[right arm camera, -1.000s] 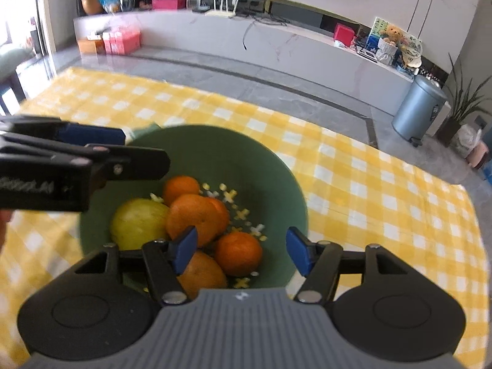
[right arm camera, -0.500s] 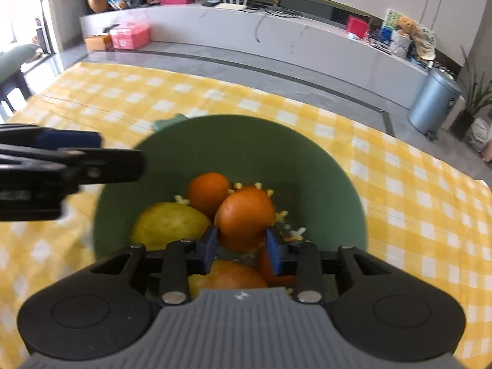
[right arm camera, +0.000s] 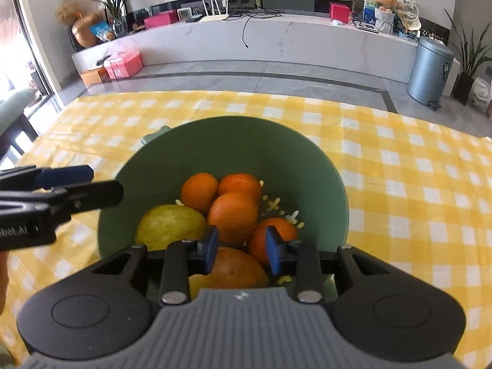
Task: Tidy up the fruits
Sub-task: 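Withdraw both tools from the colander toward the loose small fruits, then grasp a brown kiwi with the left tool while the right tool grasps the red cherry tomato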
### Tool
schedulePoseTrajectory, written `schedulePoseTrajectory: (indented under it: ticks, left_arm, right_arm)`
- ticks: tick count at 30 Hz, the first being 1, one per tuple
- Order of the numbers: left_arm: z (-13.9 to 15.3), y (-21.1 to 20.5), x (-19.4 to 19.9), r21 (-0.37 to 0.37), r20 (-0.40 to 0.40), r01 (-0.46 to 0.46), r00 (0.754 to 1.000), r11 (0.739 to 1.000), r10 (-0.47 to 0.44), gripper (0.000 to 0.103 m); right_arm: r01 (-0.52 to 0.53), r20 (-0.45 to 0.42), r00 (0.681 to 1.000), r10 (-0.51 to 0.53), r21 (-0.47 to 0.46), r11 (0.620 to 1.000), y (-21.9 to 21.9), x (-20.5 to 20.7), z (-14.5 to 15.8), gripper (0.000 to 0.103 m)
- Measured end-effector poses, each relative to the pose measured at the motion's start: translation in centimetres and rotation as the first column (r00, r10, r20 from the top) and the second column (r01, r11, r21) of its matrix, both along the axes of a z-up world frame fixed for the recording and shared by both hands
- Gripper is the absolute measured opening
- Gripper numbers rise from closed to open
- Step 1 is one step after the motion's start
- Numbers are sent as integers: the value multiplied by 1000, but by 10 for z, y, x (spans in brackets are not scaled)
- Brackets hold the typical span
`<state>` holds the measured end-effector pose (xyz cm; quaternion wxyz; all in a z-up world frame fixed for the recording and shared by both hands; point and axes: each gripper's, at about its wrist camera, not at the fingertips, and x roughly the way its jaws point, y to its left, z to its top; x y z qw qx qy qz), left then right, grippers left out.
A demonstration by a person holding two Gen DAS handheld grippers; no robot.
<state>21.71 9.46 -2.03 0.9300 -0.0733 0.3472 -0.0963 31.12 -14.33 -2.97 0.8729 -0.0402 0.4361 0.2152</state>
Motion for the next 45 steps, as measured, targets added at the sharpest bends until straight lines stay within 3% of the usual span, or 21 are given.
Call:
schedulePoseTrajectory:
  ticks: [6, 16, 25, 30, 32, 35, 40, 45]
  left_arm:
    - [6, -10, -17, 37, -11, 74, 997, 997, -73, 79]
    - [19, -31, -64, 41, -18, 239, 971, 970, -239, 78]
    - [6, -68, -88, 101, -99, 443, 896, 891, -434, 65]
    - [-8, -87, -101, 104, -141, 551, 832, 828, -536, 58]
    - [-16, -93, -104, 98, -170, 594, 801, 799, -574, 50]
    - [-23, -101, -111, 110, -196, 637, 766, 763, -612, 45]
    - [-31, -110, -120, 133, -213, 685, 725, 716, -655, 43]
    - [-42, -115, -123, 171, -259, 708, 704, 686, -661, 43]
  right_arm:
    - [24, 15, 1000, -25, 64, 998, -4, -16, 6, 31]
    - [44, 201, 977, -69, 126, 991, -30, -97, 35, 32]
    - [145, 180, 970, -162, 102, 984, -71, -173, 24, 35]
    - [190, 123, 972, -198, 70, 979, -90, -200, 12, 35]
    - [202, 102, 973, -208, 66, 977, -94, -207, 7, 35]
    - [209, 62, 975, -214, 76, 975, -98, -217, -1, 35]
    - [208, 11, 978, -209, 55, 977, -91, -224, -18, 35]
    - [153, 75, 985, -153, 5, 988, -78, -232, -18, 35]
